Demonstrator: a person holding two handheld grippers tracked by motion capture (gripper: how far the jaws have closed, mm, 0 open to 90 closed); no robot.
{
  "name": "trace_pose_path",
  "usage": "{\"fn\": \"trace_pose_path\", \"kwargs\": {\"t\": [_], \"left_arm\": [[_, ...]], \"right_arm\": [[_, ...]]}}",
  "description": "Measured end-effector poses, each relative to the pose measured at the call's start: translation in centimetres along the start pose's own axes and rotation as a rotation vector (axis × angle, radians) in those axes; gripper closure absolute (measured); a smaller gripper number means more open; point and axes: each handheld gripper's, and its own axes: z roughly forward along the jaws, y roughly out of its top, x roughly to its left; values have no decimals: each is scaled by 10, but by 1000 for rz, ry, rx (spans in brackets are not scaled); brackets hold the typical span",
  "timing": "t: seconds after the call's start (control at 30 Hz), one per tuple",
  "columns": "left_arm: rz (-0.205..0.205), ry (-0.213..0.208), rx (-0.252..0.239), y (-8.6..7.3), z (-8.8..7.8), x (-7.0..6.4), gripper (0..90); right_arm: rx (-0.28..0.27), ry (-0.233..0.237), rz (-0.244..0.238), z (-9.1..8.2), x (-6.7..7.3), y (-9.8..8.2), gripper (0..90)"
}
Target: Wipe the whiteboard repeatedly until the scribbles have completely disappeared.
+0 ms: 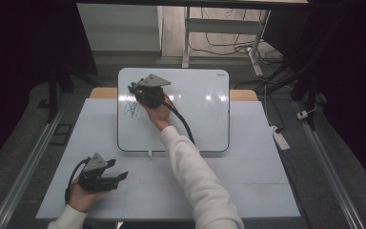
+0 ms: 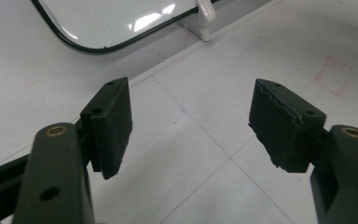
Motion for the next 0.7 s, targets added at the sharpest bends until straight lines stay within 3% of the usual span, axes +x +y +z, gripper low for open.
{"fn": "trace_pose_path", "kwargs": {"t": [0.03,0.1,0.17,0.23,0.27,0.4,0.47,0.57,0.6,0.7], "left_arm": [[0,-1,2,0,1,0,305],[0,0,5,0,1,0,305],[-1,2,0,0,0,0,305],[-2,2,-2,0,0,0,305],[-2,2,-2,0,0,0,306],[-3,-4,3,1,2,1,306],[0,-4,3,1,2,0,306],[-2,-3,-1,0,1,0,306],[-4,-4,-4,0,0,1,306],[-5,-6,-3,1,1,1,306]], "right_arm": [[33,51,-48,3,9,-5,777],[43,58,-68,4,11,-4,777],[7,-1,-31,2,3,2,777],[-12,-15,15,2,-3,5,777],[-6,-17,0,2,-1,4,777],[44,70,-48,8,14,-4,776],[38,54,-59,9,13,-1,776],[-18,-7,-2,6,0,7,776],[-20,-14,8,6,-3,8,776],[1,8,-23,6,0,5,776]]}}
